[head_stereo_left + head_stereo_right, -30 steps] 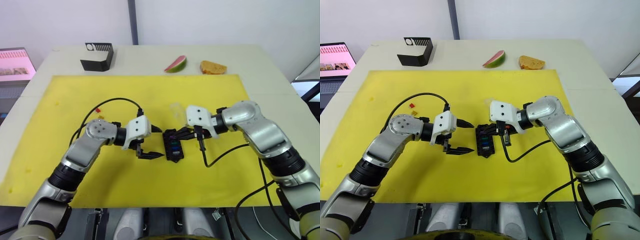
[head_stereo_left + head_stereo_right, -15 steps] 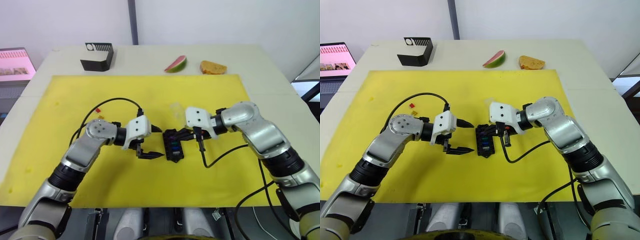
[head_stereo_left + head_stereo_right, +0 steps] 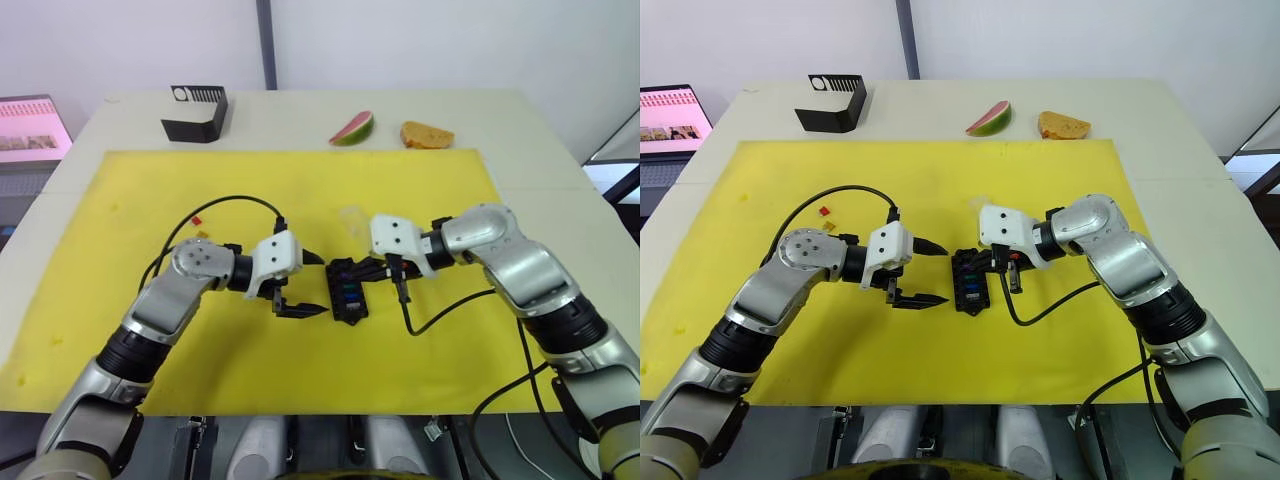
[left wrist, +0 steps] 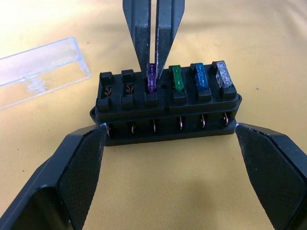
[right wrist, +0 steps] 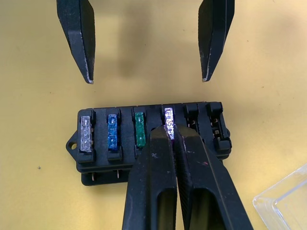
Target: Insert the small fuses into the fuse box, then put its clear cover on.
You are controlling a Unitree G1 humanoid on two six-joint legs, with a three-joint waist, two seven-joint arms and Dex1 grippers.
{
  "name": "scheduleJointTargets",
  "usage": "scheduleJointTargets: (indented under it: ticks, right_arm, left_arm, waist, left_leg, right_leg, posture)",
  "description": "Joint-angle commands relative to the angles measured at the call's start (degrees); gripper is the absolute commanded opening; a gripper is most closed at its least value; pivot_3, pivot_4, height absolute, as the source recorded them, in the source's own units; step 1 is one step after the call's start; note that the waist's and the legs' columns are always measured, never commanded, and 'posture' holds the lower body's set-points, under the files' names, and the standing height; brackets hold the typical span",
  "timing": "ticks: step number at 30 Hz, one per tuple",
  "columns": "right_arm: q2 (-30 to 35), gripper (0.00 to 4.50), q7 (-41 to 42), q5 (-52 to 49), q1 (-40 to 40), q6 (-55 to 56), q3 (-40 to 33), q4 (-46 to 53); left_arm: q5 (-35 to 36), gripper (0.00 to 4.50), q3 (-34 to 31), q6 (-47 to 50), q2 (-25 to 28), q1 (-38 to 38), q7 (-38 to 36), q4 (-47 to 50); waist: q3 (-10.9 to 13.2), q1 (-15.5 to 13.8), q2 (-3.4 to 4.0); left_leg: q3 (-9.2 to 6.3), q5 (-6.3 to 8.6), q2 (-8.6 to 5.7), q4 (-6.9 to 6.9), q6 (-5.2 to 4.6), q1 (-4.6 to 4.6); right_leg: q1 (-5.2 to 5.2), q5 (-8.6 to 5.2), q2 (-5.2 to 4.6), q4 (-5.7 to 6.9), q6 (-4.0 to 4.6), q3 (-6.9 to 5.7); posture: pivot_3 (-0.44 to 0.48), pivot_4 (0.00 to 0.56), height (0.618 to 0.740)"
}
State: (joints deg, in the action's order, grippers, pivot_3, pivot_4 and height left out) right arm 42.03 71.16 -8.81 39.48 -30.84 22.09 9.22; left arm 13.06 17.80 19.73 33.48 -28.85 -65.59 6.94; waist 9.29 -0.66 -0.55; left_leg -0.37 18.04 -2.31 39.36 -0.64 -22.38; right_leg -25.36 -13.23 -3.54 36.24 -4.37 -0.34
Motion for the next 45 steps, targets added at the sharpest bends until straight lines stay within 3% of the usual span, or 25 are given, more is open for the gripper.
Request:
scheduleJointTargets:
  ticks: [1,16,19,23,33,36,40,45]
  right_arm:
    - [-0.06,0.00,-0.03,0.86,0.27,0.14,0.23,-0.12]
    - [0.23,0.00,-0.89,1.13,-0.62,-0.18,0.08,0.39]
    - [0.03,1.05,-1.41,-0.68,-0.04,-1.43,-2.11,1.89]
    - [0.56,2.94,-1.27,-4.18,1.48,-5.10,-5.35,4.76]
    - [-1.46,2.94,-4.37,-9.33,-5.03,-4.12,-11.19,5.78]
    - [-3.24,2.14,-5.62,-11.97,-8.05,-4.58,-13.02,6.48]
    - [-4.69,0.14,-7.37,-13.48,-10.81,-4.02,-13.70,7.05]
    - [-5.27,0.06,-8.99,-13.46,-12.86,-3.42,-13.34,6.82]
  left_arm:
    - [0.07,4.45,-0.62,-0.40,-0.16,0.01,0.50,1.93]
    - [0.22,4.45,-0.39,-0.50,-0.34,-0.43,0.51,1.60]
    - [0.18,4.50,-0.37,-0.58,-0.38,-0.54,0.38,1.38]
    - [0.19,4.50,-0.67,-0.96,0.12,-0.39,-0.13,1.08]
    - [0.94,4.50,-1.10,-0.96,0.30,-0.12,-1.08,1.24]
    - [0.99,4.50,-1.11,-0.99,0.13,-0.20,-1.15,1.21]
    - [0.83,4.50,-1.02,-1.32,-0.17,-0.62,-1.28,0.63]
    - [0.55,4.50,-0.88,-1.54,-0.56,-0.86,-1.22,0.12]
  waist:
    - [0.00,-0.01,0.00]
    - [-0.01,-0.01,0.00]
    - [-0.01,-0.01,0.00]
    - [-0.01,0.00,0.00]
    - [-0.01,-0.04,-0.01]
    - [-0.01,0.01,-0.01]
    - [-0.02,-0.01,-0.01]
    - [-0.02,-0.04,-0.01]
  left_leg:
    - [0.00,0.00,0.00,0.00,0.00,0.00]
    - [0.00,0.00,0.00,0.01,0.00,0.00]
    - [0.00,0.00,0.00,0.01,0.00,0.00]
    - [0.00,0.00,0.00,0.01,0.00,0.00]
    - [0.00,0.02,0.00,0.01,-0.03,0.00]
    - [0.00,0.01,0.00,0.01,-0.02,0.00]
    - [0.00,0.01,0.00,0.01,-0.03,0.00]
    - [0.00,0.01,0.00,0.02,-0.03,0.00]
  right_leg:
    - [0.00,0.00,0.00,0.00,0.00,0.00]
    - [0.00,0.00,0.00,0.01,0.00,0.00]
    - [0.00,0.00,0.00,0.01,0.00,0.00]
    - [-0.01,0.00,0.00,0.02,0.00,0.00]
    - [0.01,0.00,-0.01,0.01,0.00,0.01]
    - [0.00,0.00,-0.01,0.03,0.00,0.01]
    - [-0.01,0.00,-0.01,0.04,0.00,0.01]
    - [0.00,0.00,0.00,0.04,0.00,0.01]
  posture:
    - [0.000,0.150,0.740]
    - [0.000,0.150,0.740]
    - [0.000,0.150,0.740]
    - [0.000,0.150,0.740]
    - [0.000,0.150,0.740]
    - [0.000,0.150,0.740]
    - [0.000,0.150,0.740]
    - [0.000,0.150,0.740]
